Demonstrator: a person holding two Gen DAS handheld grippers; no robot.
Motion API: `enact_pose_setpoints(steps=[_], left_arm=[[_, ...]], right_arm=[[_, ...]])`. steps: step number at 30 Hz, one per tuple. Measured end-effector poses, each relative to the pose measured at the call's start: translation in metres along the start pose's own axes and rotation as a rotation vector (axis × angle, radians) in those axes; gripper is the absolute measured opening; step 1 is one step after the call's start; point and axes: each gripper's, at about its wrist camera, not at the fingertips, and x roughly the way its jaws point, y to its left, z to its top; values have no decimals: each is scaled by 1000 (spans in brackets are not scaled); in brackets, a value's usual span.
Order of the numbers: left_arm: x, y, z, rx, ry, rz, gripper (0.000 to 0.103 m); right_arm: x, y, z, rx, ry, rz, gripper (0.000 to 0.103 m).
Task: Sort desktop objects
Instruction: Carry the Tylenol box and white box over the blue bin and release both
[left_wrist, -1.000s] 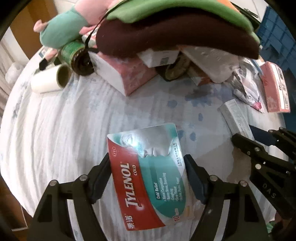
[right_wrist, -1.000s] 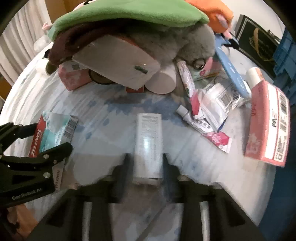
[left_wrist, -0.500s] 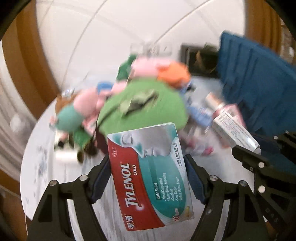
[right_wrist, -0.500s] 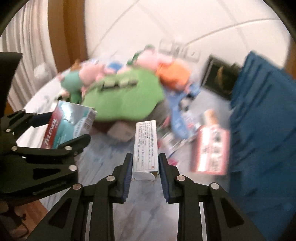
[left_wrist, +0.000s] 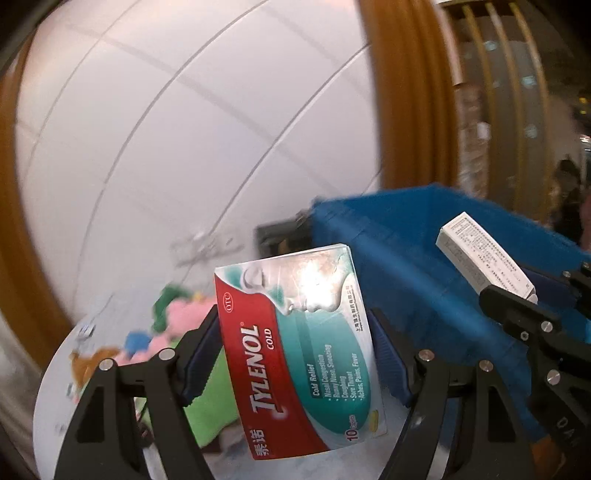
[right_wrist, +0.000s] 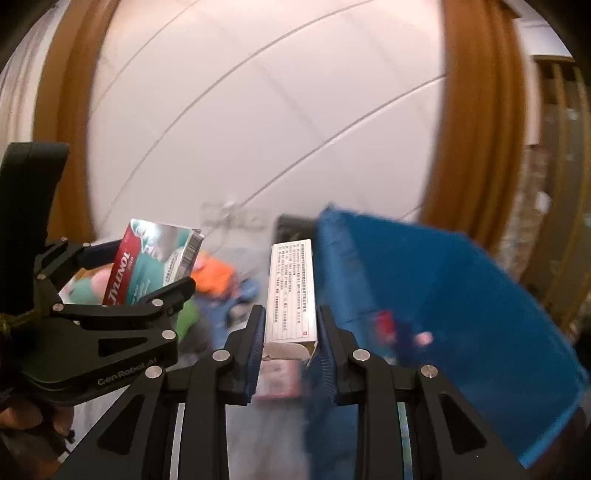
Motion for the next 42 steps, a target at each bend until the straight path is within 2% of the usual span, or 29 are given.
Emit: enact_pose_setpoints(steps=[4,10,16,21,27,31,42], left_arm=[[-3,-46,33,39,-66,-80,75],[4,-116,63,100,-79,-188,75],[26,-184,75,179,-4,-266,75],[46,-214,73,224,75,-285,75],[56,-219,70,234,139,-280,75],[61,-216,63,237,189,-285,76],[62,-213,52,235,205,-283,76]], right_arm=[[-21,-39,9,42,-49,-109,28],[-28,-98,8,106,-55,-236,28],[-17,-161,-12,161,23,-329,28],[-1,-196,-33,164,117,-396,28],[22,-224,-51,164,199,-379,28],[29,-228,-55,154,227,-363,28],[31,-226,-61,141,246,-347,30]])
